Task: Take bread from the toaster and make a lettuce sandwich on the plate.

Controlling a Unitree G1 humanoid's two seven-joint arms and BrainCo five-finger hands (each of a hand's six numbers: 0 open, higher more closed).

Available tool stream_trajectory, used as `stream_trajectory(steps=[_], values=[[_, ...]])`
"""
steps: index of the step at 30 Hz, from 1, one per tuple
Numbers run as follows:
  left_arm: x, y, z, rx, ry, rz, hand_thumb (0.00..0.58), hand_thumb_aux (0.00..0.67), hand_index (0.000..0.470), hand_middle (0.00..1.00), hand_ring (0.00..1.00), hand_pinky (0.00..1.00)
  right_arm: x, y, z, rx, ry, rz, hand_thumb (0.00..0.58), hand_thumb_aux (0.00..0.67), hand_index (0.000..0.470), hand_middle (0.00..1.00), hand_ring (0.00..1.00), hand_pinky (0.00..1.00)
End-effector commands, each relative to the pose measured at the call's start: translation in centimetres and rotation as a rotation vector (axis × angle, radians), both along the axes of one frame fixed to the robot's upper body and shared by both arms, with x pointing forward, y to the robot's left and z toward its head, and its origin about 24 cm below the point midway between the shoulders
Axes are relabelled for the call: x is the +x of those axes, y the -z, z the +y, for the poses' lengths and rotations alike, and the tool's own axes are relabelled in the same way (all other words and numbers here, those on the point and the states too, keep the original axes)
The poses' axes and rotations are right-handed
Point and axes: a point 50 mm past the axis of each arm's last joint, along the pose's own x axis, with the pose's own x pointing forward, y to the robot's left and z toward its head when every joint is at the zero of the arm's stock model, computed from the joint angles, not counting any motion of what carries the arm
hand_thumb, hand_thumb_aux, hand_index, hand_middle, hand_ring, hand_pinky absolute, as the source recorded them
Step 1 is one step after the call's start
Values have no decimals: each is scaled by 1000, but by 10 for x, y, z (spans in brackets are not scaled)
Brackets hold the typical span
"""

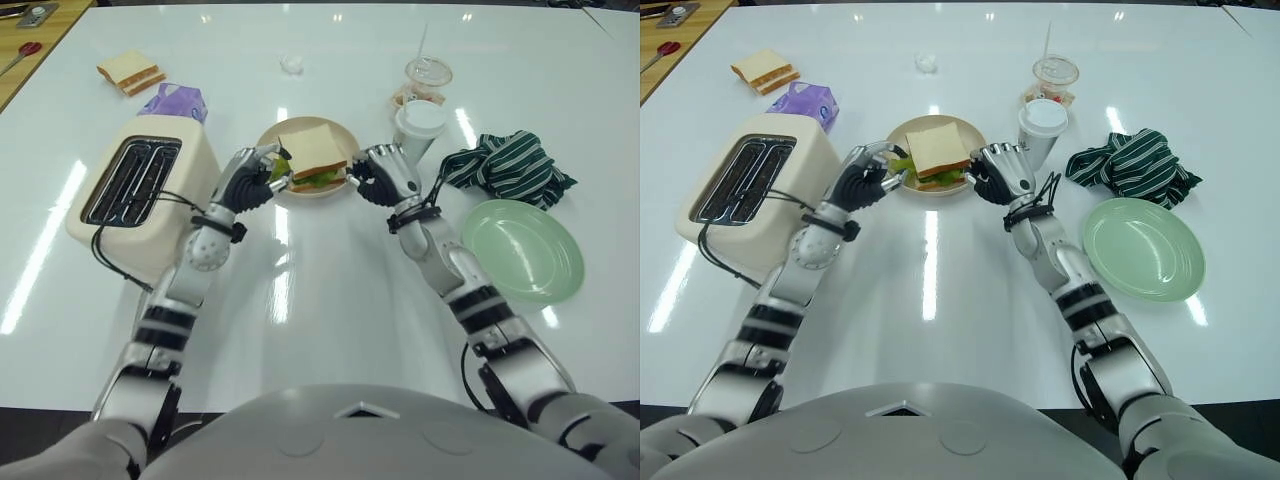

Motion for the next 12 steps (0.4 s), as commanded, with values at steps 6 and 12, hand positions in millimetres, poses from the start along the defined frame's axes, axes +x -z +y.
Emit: stream_trajectory(steps=[6, 12], values=[[-47, 16, 10, -454, -55, 113, 0, 0, 0, 0, 0, 0, -56, 18, 2, 570, -19, 95, 0, 0, 0, 0, 0, 0], [-50, 31, 6, -505, -77, 135, 0, 0, 0, 0, 0, 0, -57, 21, 4, 603, 21, 103, 0, 0, 0, 0, 0, 0]])
